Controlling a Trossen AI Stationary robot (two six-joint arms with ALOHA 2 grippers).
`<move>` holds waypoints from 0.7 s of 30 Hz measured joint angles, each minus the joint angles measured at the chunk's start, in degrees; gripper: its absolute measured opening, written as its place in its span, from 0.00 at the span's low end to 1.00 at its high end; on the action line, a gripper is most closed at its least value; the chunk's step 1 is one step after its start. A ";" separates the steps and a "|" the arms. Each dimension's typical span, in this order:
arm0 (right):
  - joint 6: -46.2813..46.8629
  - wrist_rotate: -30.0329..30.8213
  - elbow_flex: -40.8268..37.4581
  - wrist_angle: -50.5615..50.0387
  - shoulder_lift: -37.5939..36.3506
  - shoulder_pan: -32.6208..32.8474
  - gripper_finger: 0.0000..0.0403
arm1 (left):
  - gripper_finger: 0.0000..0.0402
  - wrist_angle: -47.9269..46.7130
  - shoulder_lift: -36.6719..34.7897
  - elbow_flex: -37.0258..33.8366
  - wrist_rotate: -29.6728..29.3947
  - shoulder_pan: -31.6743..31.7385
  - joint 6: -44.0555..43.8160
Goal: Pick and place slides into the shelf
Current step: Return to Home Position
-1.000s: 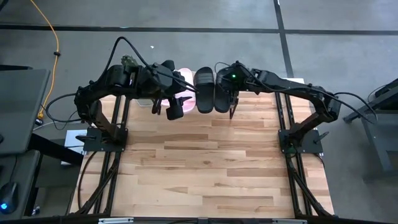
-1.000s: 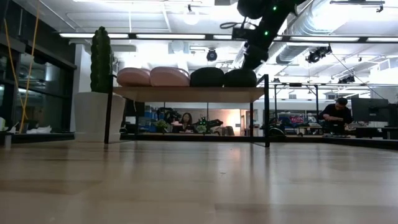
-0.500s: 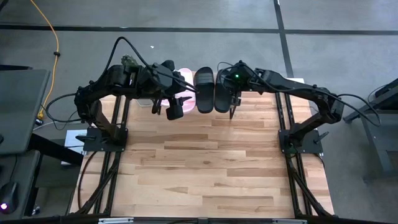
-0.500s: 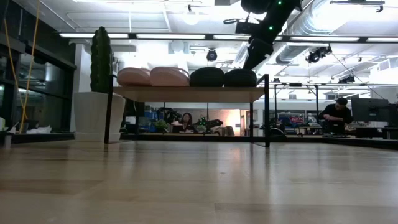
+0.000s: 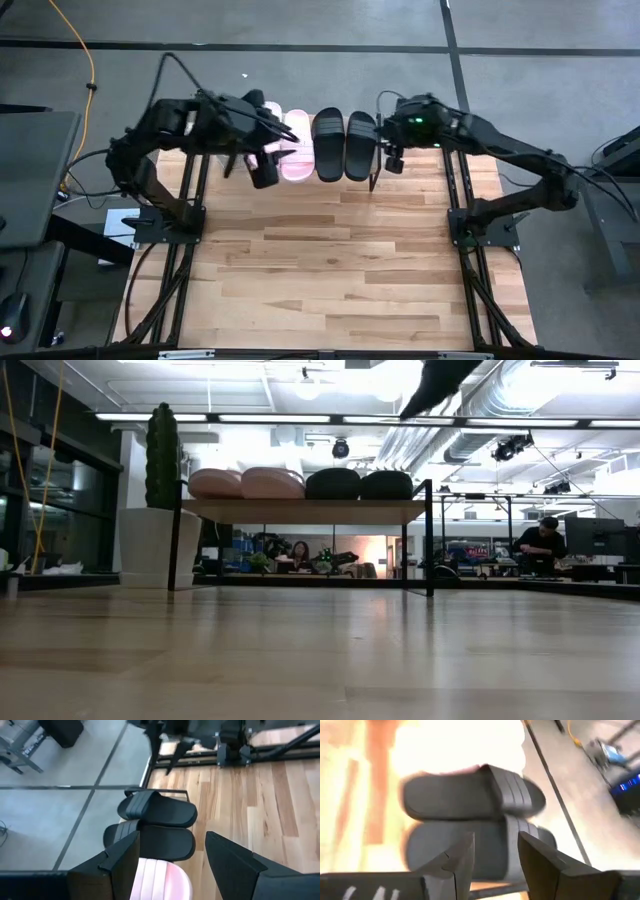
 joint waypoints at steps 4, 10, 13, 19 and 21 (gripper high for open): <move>1.81 -5.57 0.00 0.37 -5.62 1.09 0.35 | 0.53 0.02 -3.18 0.02 0.04 0.00 -0.14; 3.45 -10.71 0.04 3.24 -13.31 2.87 0.35 | 0.53 -0.15 -6.82 0.02 0.46 0.00 -0.15; 4.79 -10.89 0.04 5.38 -16.71 3.69 0.35 | 0.53 0.04 -8.28 0.02 -0.21 0.00 -0.09; 7.25 -12.11 0.04 10.09 -21.78 4.85 0.35 | 0.53 2.30 -10.18 0.02 -0.84 0.00 -0.11; 8.03 -14.32 0.04 11.69 -22.95 5.10 0.35 | 0.53 3.78 -10.65 0.02 -0.36 0.00 0.18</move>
